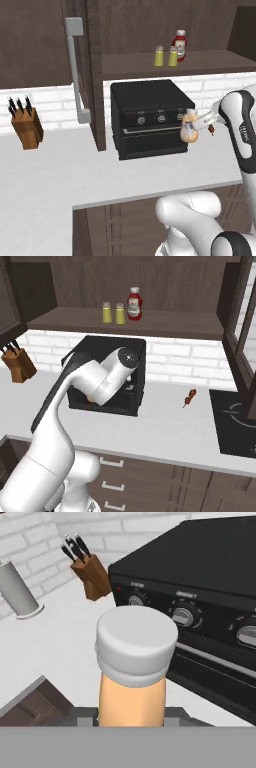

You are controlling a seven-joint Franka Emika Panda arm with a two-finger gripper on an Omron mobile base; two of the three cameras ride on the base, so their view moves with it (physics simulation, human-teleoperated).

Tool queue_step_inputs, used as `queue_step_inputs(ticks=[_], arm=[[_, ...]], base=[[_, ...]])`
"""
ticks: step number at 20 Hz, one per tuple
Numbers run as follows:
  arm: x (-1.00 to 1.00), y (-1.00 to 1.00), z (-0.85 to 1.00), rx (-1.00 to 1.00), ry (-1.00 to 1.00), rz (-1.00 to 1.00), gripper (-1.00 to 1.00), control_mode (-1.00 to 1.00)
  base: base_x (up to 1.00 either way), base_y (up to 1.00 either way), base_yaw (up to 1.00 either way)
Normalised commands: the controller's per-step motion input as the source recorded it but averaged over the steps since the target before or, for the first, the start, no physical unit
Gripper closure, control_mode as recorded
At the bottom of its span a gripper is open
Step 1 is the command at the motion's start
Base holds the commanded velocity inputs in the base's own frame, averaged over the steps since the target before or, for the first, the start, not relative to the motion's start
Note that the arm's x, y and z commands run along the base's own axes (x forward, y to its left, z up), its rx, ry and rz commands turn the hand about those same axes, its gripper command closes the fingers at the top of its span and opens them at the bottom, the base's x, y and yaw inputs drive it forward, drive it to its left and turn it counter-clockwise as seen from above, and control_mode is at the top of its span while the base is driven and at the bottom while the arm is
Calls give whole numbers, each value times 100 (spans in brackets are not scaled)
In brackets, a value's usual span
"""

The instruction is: Put the shaker and condiment bottle from the counter next to their counterparts in the cabinet.

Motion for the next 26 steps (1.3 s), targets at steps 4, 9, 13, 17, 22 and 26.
queue_step_inputs(ticks=[4,9,13,17,22,26], arm=[[0,-29,47,0,0,-15,100,-100],[0,-20,54,0,0,-13,100,-100],[0,-19,53,0,0,-11,100,-100],[3,-22,50,0,0,-9,100,-100],[11,-18,47,0,-3,-7,100,-100],[21,-14,40,-2,-7,-5,100,-100]], base=[[0,0,0],[0,0,0],[0,0,0],[0,0,0],[0,0,0],[0,0,0]])
